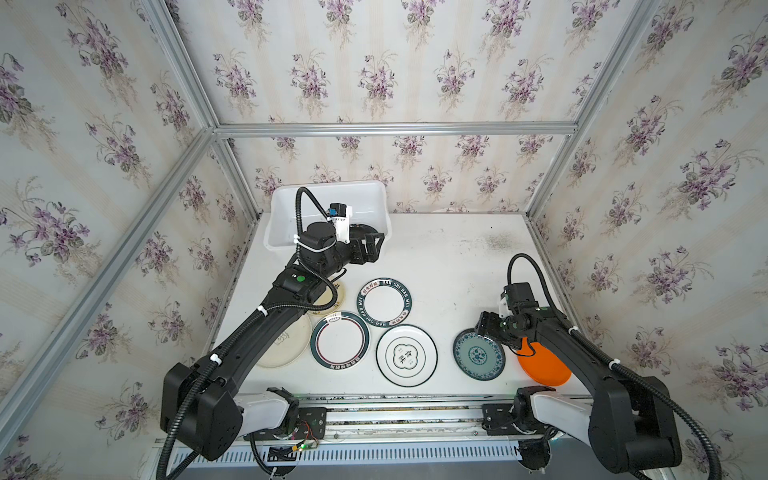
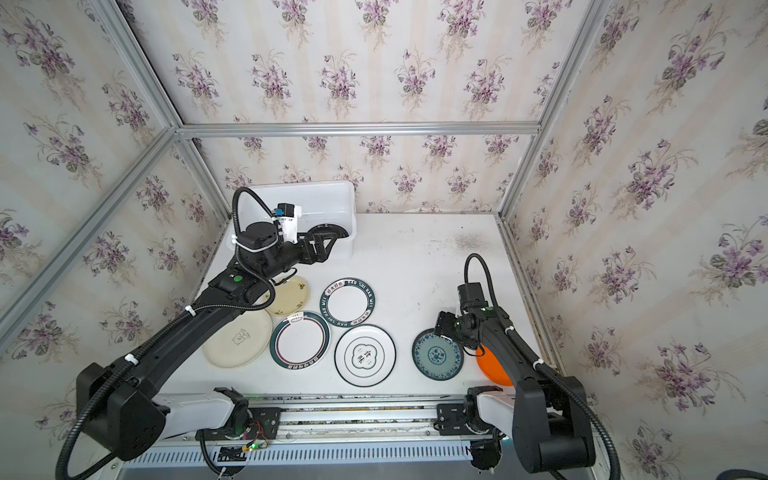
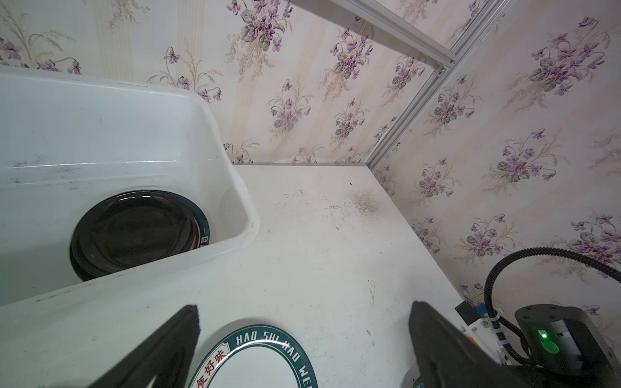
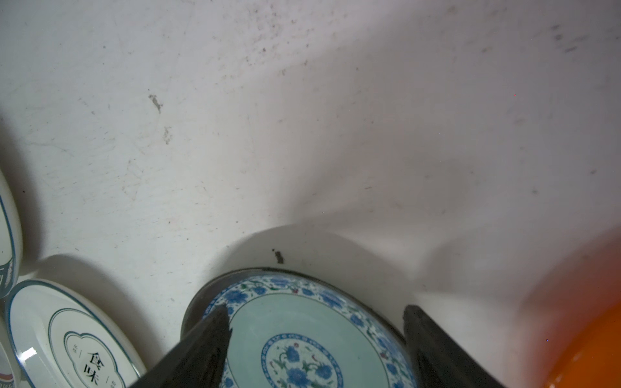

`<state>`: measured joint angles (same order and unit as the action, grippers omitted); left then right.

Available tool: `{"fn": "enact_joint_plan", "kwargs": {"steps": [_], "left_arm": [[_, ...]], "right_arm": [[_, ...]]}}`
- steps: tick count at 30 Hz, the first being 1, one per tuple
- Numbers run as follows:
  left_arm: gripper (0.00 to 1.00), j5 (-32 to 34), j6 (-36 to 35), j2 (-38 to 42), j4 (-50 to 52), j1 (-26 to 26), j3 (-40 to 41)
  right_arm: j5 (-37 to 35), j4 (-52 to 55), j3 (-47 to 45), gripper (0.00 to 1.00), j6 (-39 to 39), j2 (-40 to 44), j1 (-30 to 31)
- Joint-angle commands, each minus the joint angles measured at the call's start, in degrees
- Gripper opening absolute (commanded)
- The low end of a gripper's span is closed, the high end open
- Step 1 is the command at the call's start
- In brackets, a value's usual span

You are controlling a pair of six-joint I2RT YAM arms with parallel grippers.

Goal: Place the plates into the plastic bin on the countertop
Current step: Move the plate to the middle-right of the table.

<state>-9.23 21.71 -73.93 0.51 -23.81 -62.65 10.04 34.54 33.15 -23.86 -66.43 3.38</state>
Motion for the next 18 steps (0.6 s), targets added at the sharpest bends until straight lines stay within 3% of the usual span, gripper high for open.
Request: {"fn": "enact_joint_plan", "kwargs": {"steps": [1, 8, 18], "left_arm": [[1.0, -0.63, 0.19, -0.38, -1.56, -0.01, -0.45], [1.0, -0.61, 0.08, -0.69, -1.57, -0.01, -0.53], [1.0, -0.22, -0.63, -1.06, -1.51, 0.0, -0.37]], "right_arm": [[-1.68, -0.52, -0.21, 0.83, -0.58, -0.14, 0.2], [-2.57, -0.87, -0.02, 0.8, -0.61, -2.26, 0.92], [-2.94, -1.3, 0.51, 0.6, -0.36, -4.39, 1.18]]}}
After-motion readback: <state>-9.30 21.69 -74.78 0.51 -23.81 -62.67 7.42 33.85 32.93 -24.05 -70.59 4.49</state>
